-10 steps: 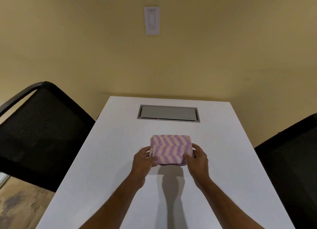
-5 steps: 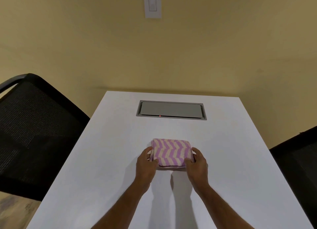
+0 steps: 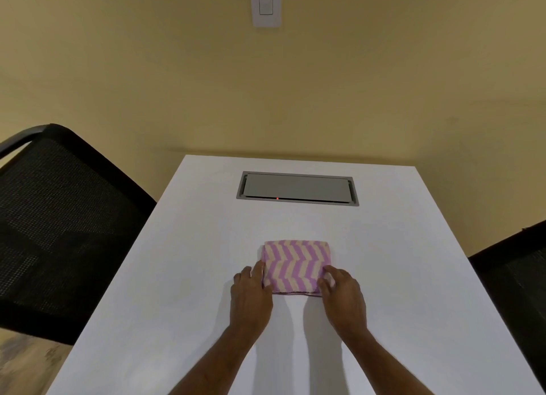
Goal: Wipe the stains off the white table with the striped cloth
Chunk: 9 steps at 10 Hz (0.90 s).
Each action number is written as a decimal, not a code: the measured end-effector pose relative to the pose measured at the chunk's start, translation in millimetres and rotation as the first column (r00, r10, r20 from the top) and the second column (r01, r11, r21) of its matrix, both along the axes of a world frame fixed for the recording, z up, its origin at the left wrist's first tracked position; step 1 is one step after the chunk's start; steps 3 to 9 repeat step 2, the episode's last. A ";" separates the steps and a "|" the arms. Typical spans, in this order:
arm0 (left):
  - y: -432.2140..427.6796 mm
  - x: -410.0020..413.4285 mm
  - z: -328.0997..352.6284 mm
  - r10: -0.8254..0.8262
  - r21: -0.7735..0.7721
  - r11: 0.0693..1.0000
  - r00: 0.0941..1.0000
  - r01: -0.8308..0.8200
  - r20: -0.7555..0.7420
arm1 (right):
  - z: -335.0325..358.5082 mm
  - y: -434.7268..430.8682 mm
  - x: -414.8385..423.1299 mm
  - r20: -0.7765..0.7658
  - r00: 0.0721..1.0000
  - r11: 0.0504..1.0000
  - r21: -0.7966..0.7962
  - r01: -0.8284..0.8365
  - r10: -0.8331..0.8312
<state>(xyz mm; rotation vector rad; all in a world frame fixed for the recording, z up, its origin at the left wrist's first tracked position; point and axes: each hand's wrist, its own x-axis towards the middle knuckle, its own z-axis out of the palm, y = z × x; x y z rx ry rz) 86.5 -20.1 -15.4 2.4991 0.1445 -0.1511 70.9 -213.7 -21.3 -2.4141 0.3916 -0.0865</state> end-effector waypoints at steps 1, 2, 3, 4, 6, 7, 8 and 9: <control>0.1 -8.9 5.1 -0.018 0.090 0.996 1.000 0.016 0.021 | 3.9 2.0 -11.9 0.036 0.999 0.996 -0.085 -0.037 0.041; -4.6 -21.0 15.3 -0.083 0.134 0.988 0.993 0.072 0.079 | 12.0 7.9 -21.4 0.075 0.997 0.994 -0.103 -0.025 0.033; -4.6 -21.0 15.3 -0.083 0.134 0.988 0.993 0.072 0.079 | 12.0 7.9 -21.4 0.075 0.997 0.994 -0.103 -0.025 0.033; -4.6 -21.0 15.3 -0.083 0.134 0.988 0.993 0.072 0.079 | 12.0 7.9 -21.4 0.075 0.997 0.994 -0.103 -0.025 0.033; -4.6 -21.0 15.3 -0.083 0.134 0.988 0.993 0.072 0.079 | 12.0 7.9 -21.4 0.075 0.997 0.994 -0.103 -0.025 0.033; -4.6 -21.0 15.3 -0.083 0.134 0.988 0.993 0.072 0.079 | 12.0 7.9 -21.4 0.075 0.997 0.994 -0.103 -0.025 0.033; -4.6 -21.0 15.3 -0.083 0.134 0.988 0.993 0.072 0.079 | 12.0 7.9 -21.4 0.075 0.997 0.994 -0.103 -0.025 0.033; -4.6 -21.0 15.3 -0.083 0.134 0.988 0.993 0.072 0.079 | 12.0 7.9 -21.4 0.075 0.997 0.994 -0.103 -0.025 0.033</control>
